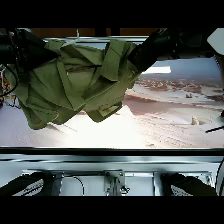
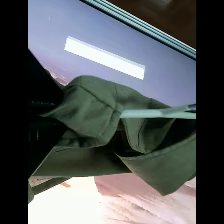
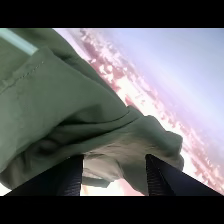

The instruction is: Fold the shirts.

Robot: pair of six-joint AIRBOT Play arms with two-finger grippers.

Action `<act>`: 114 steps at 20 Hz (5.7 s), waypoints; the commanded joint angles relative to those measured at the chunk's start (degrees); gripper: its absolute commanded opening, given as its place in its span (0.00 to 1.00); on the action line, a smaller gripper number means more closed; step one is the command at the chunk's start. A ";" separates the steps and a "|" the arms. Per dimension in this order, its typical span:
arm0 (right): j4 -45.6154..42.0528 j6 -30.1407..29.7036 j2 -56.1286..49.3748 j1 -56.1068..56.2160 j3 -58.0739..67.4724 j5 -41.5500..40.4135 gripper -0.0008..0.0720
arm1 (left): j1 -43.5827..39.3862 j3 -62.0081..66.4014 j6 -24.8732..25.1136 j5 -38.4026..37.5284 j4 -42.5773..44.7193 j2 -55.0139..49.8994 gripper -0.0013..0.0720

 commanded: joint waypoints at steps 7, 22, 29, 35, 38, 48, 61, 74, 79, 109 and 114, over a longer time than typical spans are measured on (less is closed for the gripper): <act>6.25 3.80 -1.92 -1.70 0.04 -3.74 0.53 | 0.02 0.07 0.04 0.02 0.04 0.44 0.09; 7.39 18.67 -0.63 -1.68 0.04 -3.34 0.65 | 0.02 0.07 0.04 2.43 0.02 1.36 0.09; 5.66 21.42 -3.87 -1.70 0.07 -9.40 0.12 | 0.02 0.07 0.04 2.43 -1.66 2.08 0.09; -6.08 24.22 3.15 -2.67 0.11 -17.03 0.12 | 0.79 0.07 0.04 2.29 -1.46 2.91 0.09; -5.38 25.81 5.40 -4.94 0.11 -20.70 0.12 | 0.83 0.07 0.04 0.72 -1.46 2.93 0.09; 3.06 27.85 0.26 -5.27 0.11 -22.77 0.14 | 0.85 0.07 0.11 1.77 -4.28 3.96 0.09; 0.83 26.84 7.72 -5.16 0.09 -5.07 0.64 | 0.83 0.07 1.09 5.86 -4.31 4.17 0.09; -5.88 29.14 1.29 3.06 0.04 -14.10 0.87 | 0.83 0.07 1.07 5.84 -4.31 4.17 0.09; -7.85 29.46 0.98 3.06 0.04 -17.22 0.13 | 0.83 0.07 0.87 5.79 -4.31 4.13 0.09; 18.05 18.05 1.53 9.94 0.11 -19.23 0.12 | -2.95 0.04 -5.53 2.19 4.85 2.69 0.09; 14.71 19.56 0.94 13.20 0.09 -10.80 0.12 | -2.97 0.04 -5.66 5.77 4.76 2.56 0.09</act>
